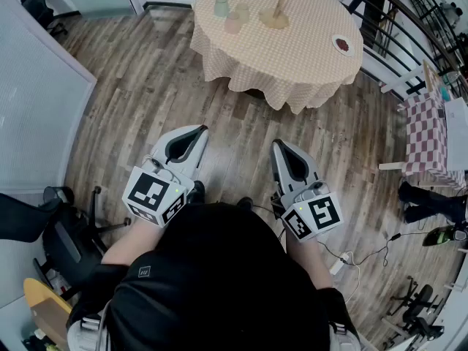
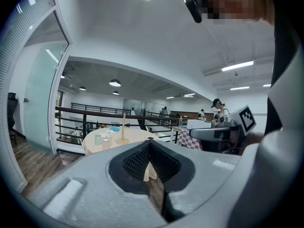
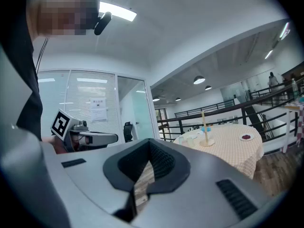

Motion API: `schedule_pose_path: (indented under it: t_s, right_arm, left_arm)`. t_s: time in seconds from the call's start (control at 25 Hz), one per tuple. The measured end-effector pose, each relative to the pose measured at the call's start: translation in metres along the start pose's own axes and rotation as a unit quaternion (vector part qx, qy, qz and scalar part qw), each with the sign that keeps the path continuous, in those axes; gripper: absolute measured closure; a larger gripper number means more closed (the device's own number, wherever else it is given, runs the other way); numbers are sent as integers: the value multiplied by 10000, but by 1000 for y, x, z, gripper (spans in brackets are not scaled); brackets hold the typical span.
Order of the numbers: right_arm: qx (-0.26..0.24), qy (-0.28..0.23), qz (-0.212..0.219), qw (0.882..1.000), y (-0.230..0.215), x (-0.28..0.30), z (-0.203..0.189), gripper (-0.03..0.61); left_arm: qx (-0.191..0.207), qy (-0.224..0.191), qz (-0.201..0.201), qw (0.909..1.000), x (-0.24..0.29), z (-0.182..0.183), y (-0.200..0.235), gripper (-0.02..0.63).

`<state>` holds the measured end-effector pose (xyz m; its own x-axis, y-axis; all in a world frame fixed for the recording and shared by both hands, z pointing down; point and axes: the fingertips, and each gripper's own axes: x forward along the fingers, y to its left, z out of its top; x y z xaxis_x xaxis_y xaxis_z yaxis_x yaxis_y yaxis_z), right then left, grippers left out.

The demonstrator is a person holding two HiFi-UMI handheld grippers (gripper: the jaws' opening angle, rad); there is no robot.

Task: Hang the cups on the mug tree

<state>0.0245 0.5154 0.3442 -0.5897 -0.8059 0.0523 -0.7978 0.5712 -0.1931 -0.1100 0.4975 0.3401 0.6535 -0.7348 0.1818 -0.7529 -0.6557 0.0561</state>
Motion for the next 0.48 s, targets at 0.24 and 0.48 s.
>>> schedule_pose_path:
  t_s: [0.24, 0.48]
  right_arm:
    - [37, 13, 60, 10000, -14, -12, -4, 566]
    - [-79, 33, 161, 9998, -31, -41, -5, 565]
  left_arm:
    - [6, 23, 2, 10000, 13, -3, -15, 609]
    - [51, 13, -53, 10000, 28, -3, -52, 609]
